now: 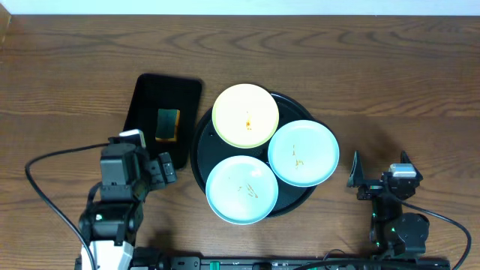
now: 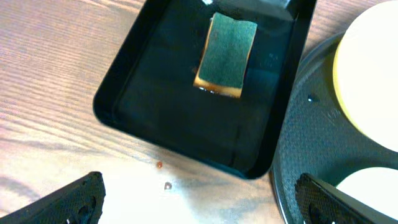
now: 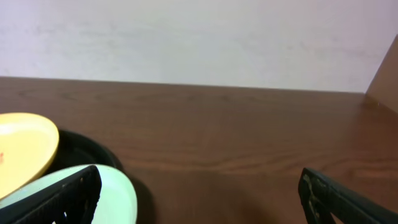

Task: Clean dirty plates on tray and stack at the side
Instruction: 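Reach the left gripper down to the sponge on the black tray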

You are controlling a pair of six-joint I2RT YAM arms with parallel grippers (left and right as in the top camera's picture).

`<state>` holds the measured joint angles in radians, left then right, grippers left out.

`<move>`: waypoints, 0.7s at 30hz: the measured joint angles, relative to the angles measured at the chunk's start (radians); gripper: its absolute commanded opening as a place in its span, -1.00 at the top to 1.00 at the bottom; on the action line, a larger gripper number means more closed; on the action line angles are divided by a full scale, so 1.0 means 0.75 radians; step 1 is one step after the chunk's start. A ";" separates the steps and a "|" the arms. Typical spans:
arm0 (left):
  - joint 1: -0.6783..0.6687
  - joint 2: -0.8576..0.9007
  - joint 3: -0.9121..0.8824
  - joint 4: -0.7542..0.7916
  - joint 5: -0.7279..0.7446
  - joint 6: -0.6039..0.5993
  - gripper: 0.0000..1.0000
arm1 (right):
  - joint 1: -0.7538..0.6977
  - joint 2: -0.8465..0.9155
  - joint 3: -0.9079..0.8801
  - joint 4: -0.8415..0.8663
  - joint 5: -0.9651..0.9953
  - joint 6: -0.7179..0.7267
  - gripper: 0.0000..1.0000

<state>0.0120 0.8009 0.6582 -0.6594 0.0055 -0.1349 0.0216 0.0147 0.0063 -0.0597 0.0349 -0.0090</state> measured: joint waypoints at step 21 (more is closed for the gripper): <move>0.000 0.389 0.540 -0.173 0.055 0.000 -0.97 | 0.000 0.074 0.054 0.021 0.008 0.096 -0.99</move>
<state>0.0120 1.0927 1.0630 -0.7891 0.0471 -0.1349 0.0216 0.0700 0.0471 -0.0437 0.0410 0.0628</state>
